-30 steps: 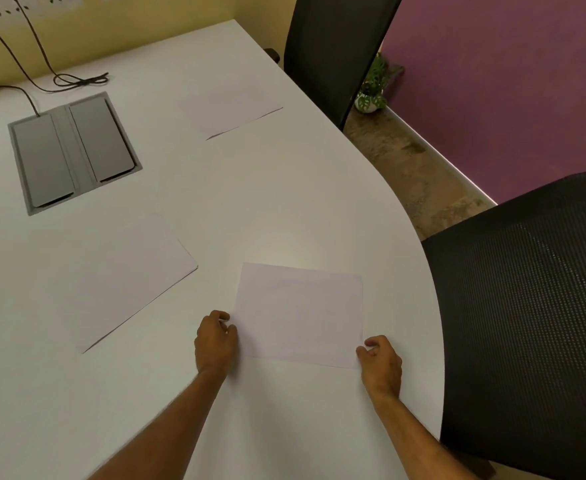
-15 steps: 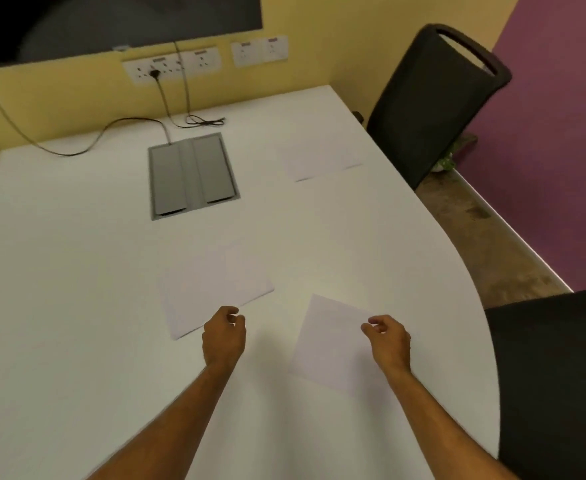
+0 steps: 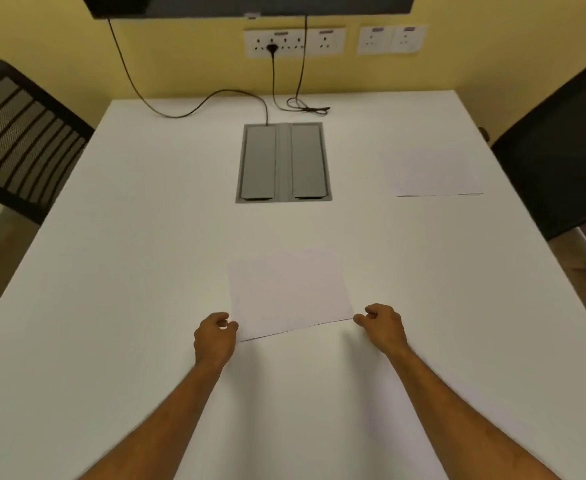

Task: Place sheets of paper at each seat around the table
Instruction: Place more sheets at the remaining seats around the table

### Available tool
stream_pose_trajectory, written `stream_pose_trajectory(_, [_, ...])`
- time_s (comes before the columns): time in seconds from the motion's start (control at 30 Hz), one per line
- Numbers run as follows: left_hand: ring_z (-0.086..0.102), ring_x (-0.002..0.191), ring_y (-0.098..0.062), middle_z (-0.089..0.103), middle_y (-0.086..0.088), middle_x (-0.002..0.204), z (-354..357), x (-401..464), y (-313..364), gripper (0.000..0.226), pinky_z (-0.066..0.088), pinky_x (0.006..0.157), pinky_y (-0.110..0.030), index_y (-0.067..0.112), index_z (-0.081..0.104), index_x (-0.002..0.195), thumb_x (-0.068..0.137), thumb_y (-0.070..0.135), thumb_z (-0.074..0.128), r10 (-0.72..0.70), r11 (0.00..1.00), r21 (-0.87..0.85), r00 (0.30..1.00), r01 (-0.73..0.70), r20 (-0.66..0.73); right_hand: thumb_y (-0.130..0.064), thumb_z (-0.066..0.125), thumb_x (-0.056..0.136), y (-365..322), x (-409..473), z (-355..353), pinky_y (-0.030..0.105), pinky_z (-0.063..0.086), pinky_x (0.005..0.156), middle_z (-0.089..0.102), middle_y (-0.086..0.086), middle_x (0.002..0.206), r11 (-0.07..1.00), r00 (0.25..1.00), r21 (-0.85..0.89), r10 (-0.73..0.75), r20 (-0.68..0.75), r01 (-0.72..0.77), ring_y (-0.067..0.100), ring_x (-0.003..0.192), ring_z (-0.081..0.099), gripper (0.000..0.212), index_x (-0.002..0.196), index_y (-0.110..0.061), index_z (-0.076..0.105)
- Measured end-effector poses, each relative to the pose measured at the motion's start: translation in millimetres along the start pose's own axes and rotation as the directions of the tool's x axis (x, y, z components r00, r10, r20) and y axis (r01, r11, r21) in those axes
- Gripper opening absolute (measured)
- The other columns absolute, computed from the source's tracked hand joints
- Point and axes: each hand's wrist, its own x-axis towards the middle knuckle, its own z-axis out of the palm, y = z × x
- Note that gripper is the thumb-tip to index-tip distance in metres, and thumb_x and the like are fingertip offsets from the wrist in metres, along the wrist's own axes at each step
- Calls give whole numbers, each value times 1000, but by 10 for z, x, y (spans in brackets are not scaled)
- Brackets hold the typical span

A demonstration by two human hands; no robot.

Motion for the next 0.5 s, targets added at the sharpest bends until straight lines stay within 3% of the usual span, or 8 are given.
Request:
stream_pose_trajectory(0.1, [63, 110, -30, 69, -11, 120, 128, 186, -60, 42, 46, 94, -36, 11, 62, 128, 88, 21, 69, -56, 998, -13, 998, 57, 20, -33, 71, 84, -26, 198, 235, 33, 43, 82, 63, 9, 111, 998, 999, -55, -31, -5, 31, 28, 105, 60, 38, 115, -13, 66])
stream_pose_trajectory(0.23, [63, 111, -32, 67, -12, 123, 301, 313, -67, 50, 45, 94, -37, 12, 57, 132, 86, 27, 72, -130, 991, -34, 991, 130, 2, -37, 73, 85, -33, 303, 482, 33, 45, 86, 60, 9, 121, 989, 996, -142, -39, -77, 28, 28, 111, 58, 49, 122, -5, 63])
stream_pose_trajectory(0.37, [59, 92, -25, 66, -10, 111, 385, 359, -22, 49, 43, 82, -31, 12, 55, 130, 86, 22, 74, -172, 982, -88, 985, 169, -27, -34, 73, 87, -29, 315, 618, 34, 46, 81, 57, 7, 118, 980, 986, -196, -77, -151, 46, 27, 112, 54, 44, 119, -7, 61])
stream_pose_trajectory(0.5, [58, 87, -22, 63, -6, 103, 384, 372, 25, 38, 45, 77, -29, 11, 61, 122, 86, 12, 73, -164, 980, -125, 984, 155, -69, -25, 74, 87, -28, 343, 629, 32, 45, 77, 57, 5, 107, 991, 977, -125, -71, -201, 46, 27, 101, 57, 30, 108, -8, 61])
